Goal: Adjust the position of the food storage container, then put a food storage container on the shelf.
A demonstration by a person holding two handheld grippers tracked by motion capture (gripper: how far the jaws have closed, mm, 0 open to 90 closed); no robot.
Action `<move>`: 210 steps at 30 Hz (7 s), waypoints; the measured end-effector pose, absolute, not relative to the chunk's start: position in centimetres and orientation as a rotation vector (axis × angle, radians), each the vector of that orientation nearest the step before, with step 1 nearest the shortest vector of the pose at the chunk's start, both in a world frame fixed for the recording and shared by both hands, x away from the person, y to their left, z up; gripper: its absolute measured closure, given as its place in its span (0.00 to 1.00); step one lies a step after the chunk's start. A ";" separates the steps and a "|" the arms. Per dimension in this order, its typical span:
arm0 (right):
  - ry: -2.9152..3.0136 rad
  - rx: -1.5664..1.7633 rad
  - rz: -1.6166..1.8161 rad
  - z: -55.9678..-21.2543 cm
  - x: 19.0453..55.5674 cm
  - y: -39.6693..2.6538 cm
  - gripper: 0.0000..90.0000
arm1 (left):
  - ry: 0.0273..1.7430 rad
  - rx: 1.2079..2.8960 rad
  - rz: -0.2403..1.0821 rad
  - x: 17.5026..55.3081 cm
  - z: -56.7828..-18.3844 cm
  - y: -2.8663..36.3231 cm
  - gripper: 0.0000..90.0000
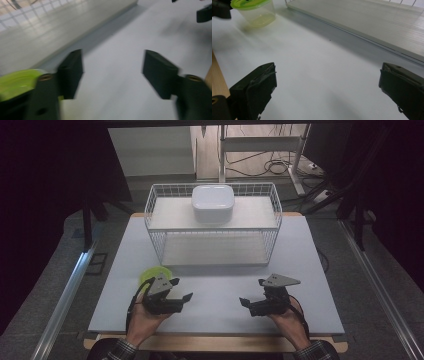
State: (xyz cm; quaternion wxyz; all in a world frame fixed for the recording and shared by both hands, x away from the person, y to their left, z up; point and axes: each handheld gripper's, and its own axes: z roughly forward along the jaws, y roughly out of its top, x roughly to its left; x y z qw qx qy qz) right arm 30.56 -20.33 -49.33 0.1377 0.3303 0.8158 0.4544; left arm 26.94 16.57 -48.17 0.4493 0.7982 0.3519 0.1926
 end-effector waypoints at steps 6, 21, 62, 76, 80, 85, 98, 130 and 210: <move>2.361 0.963 1.311 -49.5 30.7 -20.5 0.02 | 0.954 1.873 0.501 27.6 -47.5 20.5 0.90; 2.432 0.925 1.230 -50.3 30.7 -19.8 0.04 | 1.292 1.778 0.592 29.2 -49.6 28.9 1.00; 2.477 0.907 1.124 -51.0 30.7 -19.2 0.05 | 1.289 1.910 0.453 31.2 -51.3 23.3 1.00; 2.484 0.905 1.116 -51.1 30.7 -19.1 0.05 | 1.198 1.933 0.337 31.2 -51.4 19.3 1.00; 2.484 0.905 1.113 -51.0 30.7 -19.2 0.05 | 1.170 1.976 0.306 31.3 -51.7 18.4 1.00; 2.482 0.907 1.116 -51.0 30.7 -19.2 0.05 | 1.165 1.992 0.264 31.2 -52.1 18.8 1.00; 2.489 0.910 1.109 -51.1 30.7 -19.2 0.05 | 1.101 2.072 0.187 30.6 -52.8 17.2 1.00; 2.504 0.899 1.105 -51.2 30.7 -19.2 0.05 | 0.942 2.151 0.272 28.9 -52.3 13.0 0.59; 2.748 1.387 1.441 -49.5 39.0 -15.7 0.67 | 0.916 2.116 0.427 26.2 -52.6 17.3 0.03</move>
